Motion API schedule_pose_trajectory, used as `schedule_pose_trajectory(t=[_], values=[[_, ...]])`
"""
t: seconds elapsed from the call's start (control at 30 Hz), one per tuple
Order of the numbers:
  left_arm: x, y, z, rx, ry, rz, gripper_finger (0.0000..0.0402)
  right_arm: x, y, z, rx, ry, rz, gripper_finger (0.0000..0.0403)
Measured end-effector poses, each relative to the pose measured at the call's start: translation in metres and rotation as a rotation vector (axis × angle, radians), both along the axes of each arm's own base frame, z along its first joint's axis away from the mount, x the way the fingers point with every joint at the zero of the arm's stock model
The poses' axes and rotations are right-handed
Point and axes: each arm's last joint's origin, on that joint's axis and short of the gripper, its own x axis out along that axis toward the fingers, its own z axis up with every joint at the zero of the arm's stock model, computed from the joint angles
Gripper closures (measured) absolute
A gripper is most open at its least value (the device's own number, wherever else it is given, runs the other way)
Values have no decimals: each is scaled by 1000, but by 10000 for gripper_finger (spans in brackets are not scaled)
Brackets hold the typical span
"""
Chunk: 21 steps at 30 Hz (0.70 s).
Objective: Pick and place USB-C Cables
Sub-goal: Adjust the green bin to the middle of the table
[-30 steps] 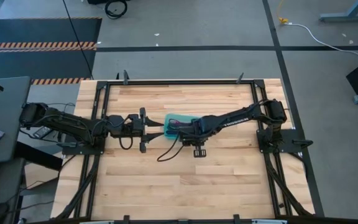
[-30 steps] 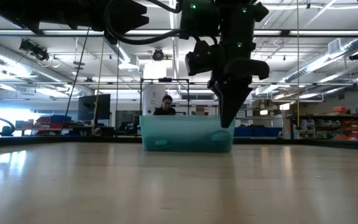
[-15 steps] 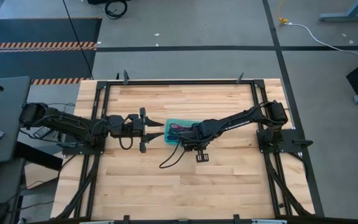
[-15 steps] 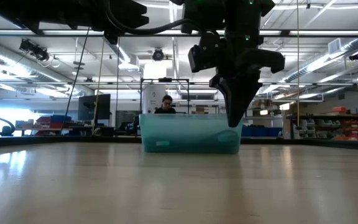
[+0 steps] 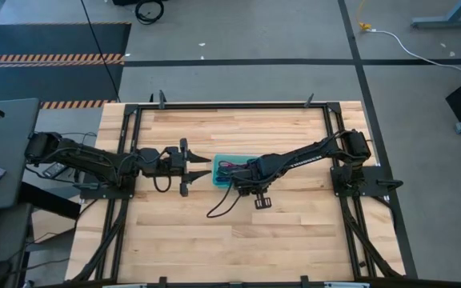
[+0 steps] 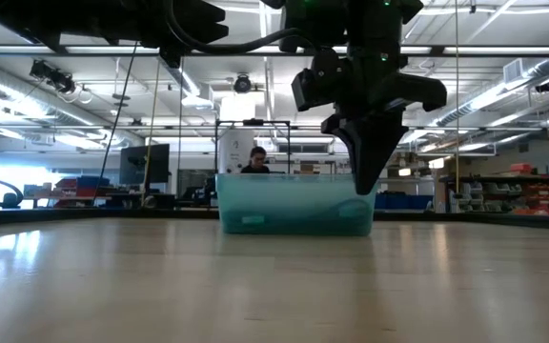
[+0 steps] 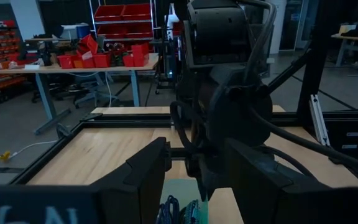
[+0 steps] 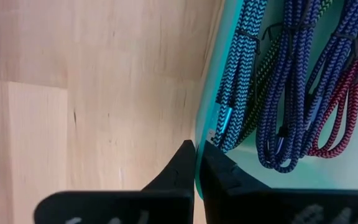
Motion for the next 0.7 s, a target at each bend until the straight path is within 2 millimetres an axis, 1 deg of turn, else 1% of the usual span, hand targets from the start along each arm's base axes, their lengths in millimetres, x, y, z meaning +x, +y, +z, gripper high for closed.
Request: schedule_pose_trajectory(t=[0.7], values=[[0,0,0,0,0,0,230,-2,1,0,23,18,33,396]])
